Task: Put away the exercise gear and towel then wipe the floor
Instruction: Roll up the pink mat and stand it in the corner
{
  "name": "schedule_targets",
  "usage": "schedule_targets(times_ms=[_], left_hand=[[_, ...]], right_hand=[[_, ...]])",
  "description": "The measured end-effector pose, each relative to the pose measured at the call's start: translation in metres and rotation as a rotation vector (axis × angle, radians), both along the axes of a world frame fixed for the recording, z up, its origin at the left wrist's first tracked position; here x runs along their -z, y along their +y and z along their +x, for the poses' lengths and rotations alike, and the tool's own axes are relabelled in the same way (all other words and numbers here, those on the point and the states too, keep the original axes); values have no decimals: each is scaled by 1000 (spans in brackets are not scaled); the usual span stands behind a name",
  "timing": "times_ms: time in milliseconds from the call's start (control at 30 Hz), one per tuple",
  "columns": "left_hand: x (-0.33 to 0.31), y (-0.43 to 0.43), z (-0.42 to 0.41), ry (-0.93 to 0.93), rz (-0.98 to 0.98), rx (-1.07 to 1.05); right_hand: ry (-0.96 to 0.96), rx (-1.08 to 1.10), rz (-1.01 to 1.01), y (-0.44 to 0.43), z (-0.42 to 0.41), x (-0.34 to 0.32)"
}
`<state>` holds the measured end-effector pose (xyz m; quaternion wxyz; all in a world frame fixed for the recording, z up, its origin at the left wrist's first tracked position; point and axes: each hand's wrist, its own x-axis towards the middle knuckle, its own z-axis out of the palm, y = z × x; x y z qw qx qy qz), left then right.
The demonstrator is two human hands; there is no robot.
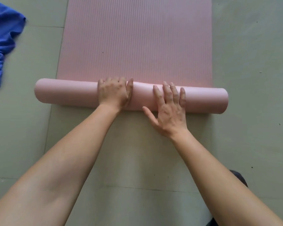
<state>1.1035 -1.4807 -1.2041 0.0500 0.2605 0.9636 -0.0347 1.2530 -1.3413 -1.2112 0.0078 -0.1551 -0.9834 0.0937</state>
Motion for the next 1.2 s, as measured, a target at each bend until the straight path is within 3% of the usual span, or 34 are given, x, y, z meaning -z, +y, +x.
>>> schedule_targets(times_ms=[100, 300, 433, 533, 600, 700, 800, 867, 1033, 1200], left_hand=[[0, 7, -9, -13, -57, 39], [-22, 14, -14, -120, -113, 33], [-24, 1, 17, -401, -251, 1], [-13, -20, 38, -498, -113, -111], [-13, -31, 54, -283, 85, -133], [-15, -37, 67, -24, 187, -83], [-11, -36, 67, 25, 178, -33], [-9, -32, 61, 26, 144, -33], [-28, -11, 36, -16, 48, -22], [-58, 13, 0, -326, -137, -117]], right_hand=[[-189, -83, 88, 15, -9, 0], [-276, -32, 80, 19, -23, -28], [-496, -167, -160, 31, 1, -41], [-689, -158, -393, 39, 2, -44], [-617, -140, -355, 39, 4, -40], [-303, 24, -234, 36, 7, -35], [118, 169, -101, 25, 8, -25], [249, 173, -59, 17, 11, -20], [75, -31, -30, 7, 35, -16], [-112, -39, 1, 18, 19, -28]])
